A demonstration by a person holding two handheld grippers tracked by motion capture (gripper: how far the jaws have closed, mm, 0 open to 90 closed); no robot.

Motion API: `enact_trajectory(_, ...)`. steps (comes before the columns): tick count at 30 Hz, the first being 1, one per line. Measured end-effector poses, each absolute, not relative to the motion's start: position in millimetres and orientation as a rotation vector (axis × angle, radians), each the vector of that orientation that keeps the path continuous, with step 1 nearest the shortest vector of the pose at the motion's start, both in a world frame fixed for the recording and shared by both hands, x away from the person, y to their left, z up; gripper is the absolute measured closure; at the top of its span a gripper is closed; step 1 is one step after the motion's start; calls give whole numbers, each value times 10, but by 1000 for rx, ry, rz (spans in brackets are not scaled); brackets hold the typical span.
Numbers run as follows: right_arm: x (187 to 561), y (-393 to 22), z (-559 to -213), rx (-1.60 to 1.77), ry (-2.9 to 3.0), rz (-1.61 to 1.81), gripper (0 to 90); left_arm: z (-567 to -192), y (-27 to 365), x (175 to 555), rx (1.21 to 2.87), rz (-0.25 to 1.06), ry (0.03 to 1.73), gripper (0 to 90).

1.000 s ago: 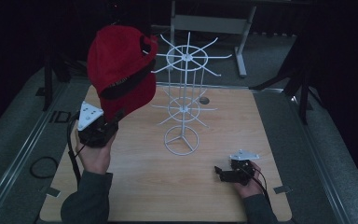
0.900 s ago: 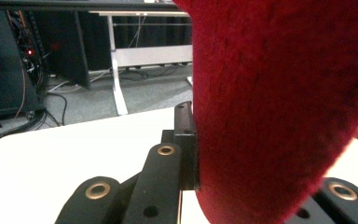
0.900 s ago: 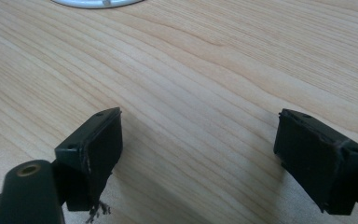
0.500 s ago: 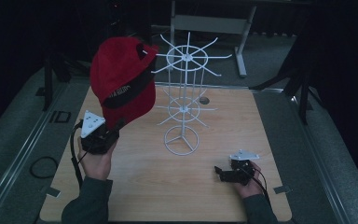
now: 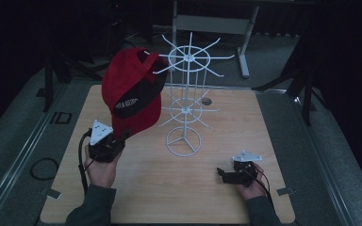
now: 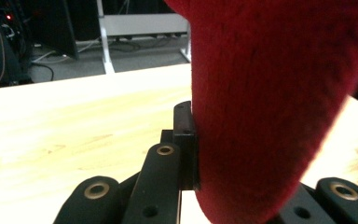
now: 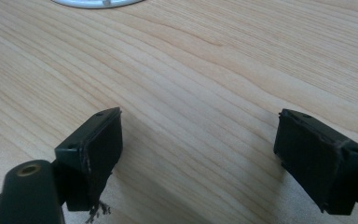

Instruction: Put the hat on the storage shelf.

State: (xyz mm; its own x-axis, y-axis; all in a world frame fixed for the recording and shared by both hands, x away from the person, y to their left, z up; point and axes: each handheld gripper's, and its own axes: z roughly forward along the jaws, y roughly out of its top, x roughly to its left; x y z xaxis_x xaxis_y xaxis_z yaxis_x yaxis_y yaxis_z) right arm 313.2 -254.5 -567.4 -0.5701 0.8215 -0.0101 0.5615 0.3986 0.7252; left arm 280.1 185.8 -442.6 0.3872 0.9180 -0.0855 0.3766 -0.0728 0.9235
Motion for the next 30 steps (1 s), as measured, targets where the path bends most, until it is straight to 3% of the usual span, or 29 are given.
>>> enact_trajectory(13, 3134, -2548, -5675, 1189, 2295, 976, 152, -4510, 1736, 2793, 1718, 679, 1131, 824)
enact_trajectory(23, 3132, -2547, -5674, 1191, 2295, 976, 152, -4502, 1762, 2786, 1735, 670, 1121, 587)
enact_trajectory(30, 3132, -2547, -5675, 1191, 2295, 976, 152, -4557, 1821, 2793, 1731, 633, 1143, 545)
